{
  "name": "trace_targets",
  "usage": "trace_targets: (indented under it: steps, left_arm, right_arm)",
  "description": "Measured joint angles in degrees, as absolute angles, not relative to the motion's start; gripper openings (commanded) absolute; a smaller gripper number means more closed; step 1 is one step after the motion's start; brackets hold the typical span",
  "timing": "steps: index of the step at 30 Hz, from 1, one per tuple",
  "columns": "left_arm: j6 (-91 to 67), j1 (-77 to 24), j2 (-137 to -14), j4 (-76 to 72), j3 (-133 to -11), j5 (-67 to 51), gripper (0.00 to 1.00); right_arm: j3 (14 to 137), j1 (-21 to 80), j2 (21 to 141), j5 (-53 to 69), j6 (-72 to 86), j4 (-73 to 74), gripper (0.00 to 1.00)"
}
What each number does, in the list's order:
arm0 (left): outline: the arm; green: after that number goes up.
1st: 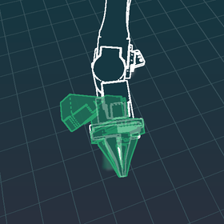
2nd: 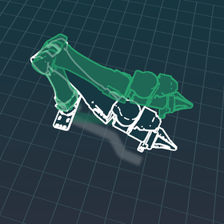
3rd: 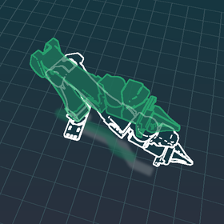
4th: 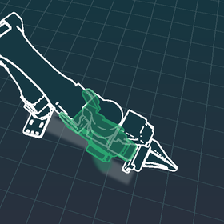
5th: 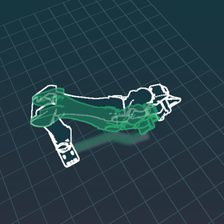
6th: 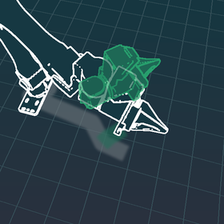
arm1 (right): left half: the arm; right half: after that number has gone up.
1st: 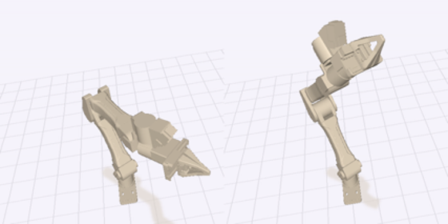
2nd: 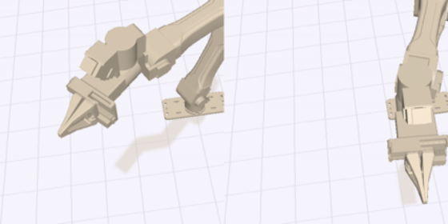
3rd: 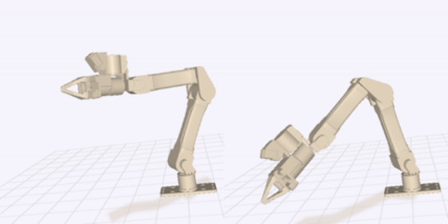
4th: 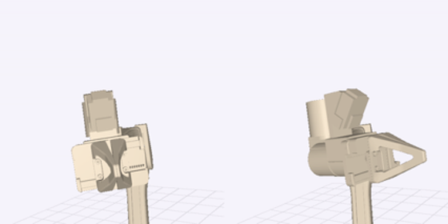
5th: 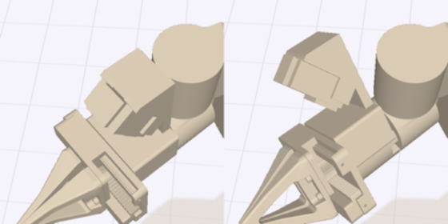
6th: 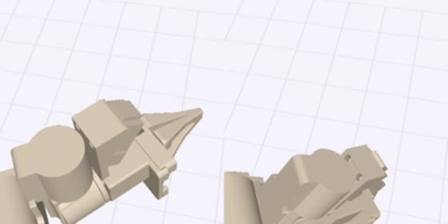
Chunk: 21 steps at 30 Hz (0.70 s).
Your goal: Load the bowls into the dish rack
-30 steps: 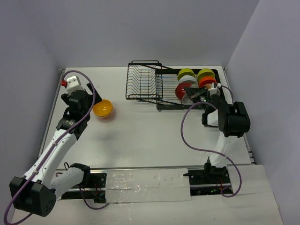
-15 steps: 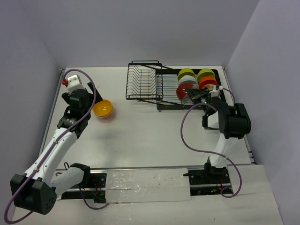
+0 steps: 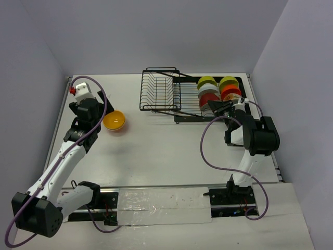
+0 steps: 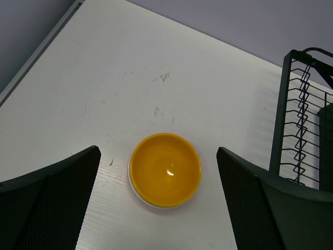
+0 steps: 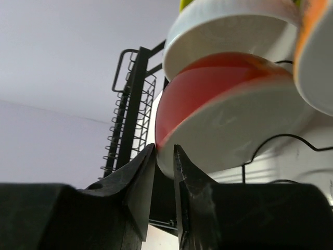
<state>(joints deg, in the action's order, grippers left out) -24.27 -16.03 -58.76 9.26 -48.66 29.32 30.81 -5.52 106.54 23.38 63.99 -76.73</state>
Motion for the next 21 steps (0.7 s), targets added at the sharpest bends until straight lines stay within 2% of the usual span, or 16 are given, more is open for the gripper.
trace_targets:
  steps: [4, 13, 21]
  left_arm:
    - [-24.27, -16.03, -58.76, 9.26, -48.66, 29.32, 0.99]
    - [-24.77, -16.03, -58.76, 9.32, -48.66, 29.34, 0.99]
    - [-26.52, -16.03, -58.76, 11.49, -48.66, 29.32, 0.99]
  right_arm:
    - [30.65, -5.52, 106.37, 23.31, 63.09, -75.83, 0.33]
    - [30.72, -5.50, 102.72, 23.53, 58.54, -69.93, 0.60]
    - [32.42, -5.34, 89.58, 25.02, 48.18, -54.33, 0.74]
